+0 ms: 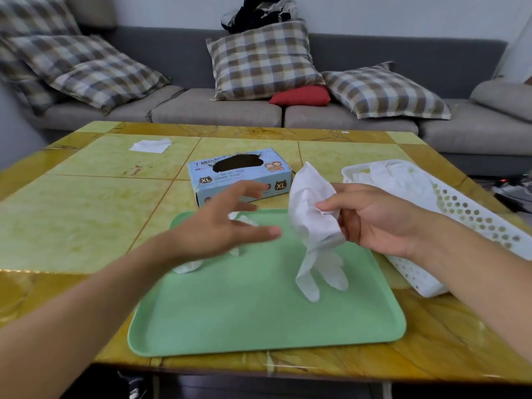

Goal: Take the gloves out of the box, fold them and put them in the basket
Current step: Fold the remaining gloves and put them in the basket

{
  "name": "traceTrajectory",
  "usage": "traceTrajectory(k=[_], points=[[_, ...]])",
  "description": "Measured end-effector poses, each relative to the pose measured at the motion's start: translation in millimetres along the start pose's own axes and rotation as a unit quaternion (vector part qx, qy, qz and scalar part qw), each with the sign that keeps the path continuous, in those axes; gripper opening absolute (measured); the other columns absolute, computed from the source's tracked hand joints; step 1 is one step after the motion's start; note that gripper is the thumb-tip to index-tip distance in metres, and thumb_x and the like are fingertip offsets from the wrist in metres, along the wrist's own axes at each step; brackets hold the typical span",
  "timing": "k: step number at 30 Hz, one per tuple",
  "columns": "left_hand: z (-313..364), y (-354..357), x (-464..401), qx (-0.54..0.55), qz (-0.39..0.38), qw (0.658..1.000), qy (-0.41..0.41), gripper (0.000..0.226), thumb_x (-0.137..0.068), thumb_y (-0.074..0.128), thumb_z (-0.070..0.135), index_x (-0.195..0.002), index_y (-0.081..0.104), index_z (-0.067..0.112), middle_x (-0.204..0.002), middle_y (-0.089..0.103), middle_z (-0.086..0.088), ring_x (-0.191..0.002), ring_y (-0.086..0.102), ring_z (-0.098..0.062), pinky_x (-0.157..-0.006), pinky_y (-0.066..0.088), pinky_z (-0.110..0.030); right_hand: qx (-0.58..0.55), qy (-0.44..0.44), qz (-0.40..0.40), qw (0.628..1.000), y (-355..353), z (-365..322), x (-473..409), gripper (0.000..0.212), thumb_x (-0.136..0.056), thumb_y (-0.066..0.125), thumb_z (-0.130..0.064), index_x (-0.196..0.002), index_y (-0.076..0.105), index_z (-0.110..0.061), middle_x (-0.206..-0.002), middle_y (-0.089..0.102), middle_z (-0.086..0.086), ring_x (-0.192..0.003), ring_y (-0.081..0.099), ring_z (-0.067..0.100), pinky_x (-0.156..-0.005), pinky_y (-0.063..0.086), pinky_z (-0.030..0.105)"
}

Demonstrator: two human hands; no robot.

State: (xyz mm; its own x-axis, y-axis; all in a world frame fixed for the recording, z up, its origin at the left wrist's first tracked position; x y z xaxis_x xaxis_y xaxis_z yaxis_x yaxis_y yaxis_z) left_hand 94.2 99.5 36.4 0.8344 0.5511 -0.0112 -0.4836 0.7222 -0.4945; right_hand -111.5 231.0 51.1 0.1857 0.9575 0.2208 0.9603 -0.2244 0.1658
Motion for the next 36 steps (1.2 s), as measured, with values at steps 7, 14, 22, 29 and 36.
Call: traceTrajectory(k=[7,14,22,29,36], points=[[19.2,51.7,-8.7,0.158,0.063,0.984,0.052,0.040,-0.081,0.082,0.008,-0.116,0.063,0.014,-0.103,0.075,0.001,-0.094,0.072,-0.012,-0.080,0.057,-0.027,-0.061,-0.032,-0.119,0.991,21.2,-5.9,17.3,0.045,-0.091,0.052,0.009,-0.135,0.054,0.006,-0.132,0.064,0.022,-0.125,0.062,0.031,-0.106,0.049,0.038],[23.1,53.0,-6.2,0.465,-0.036,0.877,-0.117,0.033,-0.105,0.042,0.023,-0.126,0.062,0.007,-0.122,0.071,-0.013,-0.109,0.070,-0.026,-0.090,0.056,-0.038,0.170,0.015,0.025,0.985,4.2,-1.4,13.4,0.074,-0.061,0.091,-0.030,-0.129,0.063,-0.020,-0.124,0.070,0.009,-0.112,0.069,0.023,-0.098,0.055,0.042],[12.3,40.7,-25.1,0.327,-0.052,0.932,-0.147,0.032,-0.107,0.042,0.031,-0.123,0.063,0.013,-0.118,0.073,-0.012,-0.109,0.070,-0.027,-0.094,0.055,-0.047,0.021,0.065,0.103,0.992,-0.2,17.5,-13.1,0.027,-0.081,0.077,-0.006,-0.107,0.070,-0.011,-0.094,0.078,0.007,-0.084,0.072,0.022,-0.083,0.055,0.037],[40.8,2.0,-32.7,-0.049,0.122,0.952,0.278,0.029,-0.108,0.043,0.015,-0.119,0.066,0.028,-0.112,0.073,0.017,-0.105,0.067,-0.004,-0.095,0.050,-0.024,0.265,-0.415,0.108,0.864,-6.0,-37.1,2.2,0.029,-0.078,0.079,0.006,-0.088,0.071,-0.020,-0.080,0.073,-0.020,-0.078,0.068,-0.002,-0.074,0.052,0.015],[-30.8,29.1,-29.8,-0.246,-0.107,0.953,0.140,0.026,-0.103,0.054,0.025,-0.121,0.071,0.032,-0.118,0.070,0.022,-0.102,0.066,-0.001,-0.097,0.050,-0.029,0.483,-0.086,-0.039,0.871,-31.2,32.4,-6.9,0.016,-0.084,0.077,0.000,-0.093,0.079,-0.013,-0.091,0.078,-0.004,-0.086,0.072,0.007,-0.088,0.058,0.032]])
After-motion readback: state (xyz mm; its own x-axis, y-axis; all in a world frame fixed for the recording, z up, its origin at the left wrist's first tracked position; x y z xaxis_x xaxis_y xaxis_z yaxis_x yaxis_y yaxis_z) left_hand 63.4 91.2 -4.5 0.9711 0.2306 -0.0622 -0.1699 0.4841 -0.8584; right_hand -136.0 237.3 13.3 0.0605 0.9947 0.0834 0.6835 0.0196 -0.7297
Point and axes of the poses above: each hand's wrist, its own x-axis away from the middle knuckle, its own y-axis out of the palm, z = x × y, the point moved 1 cm from there along -x, towards the middle knuckle
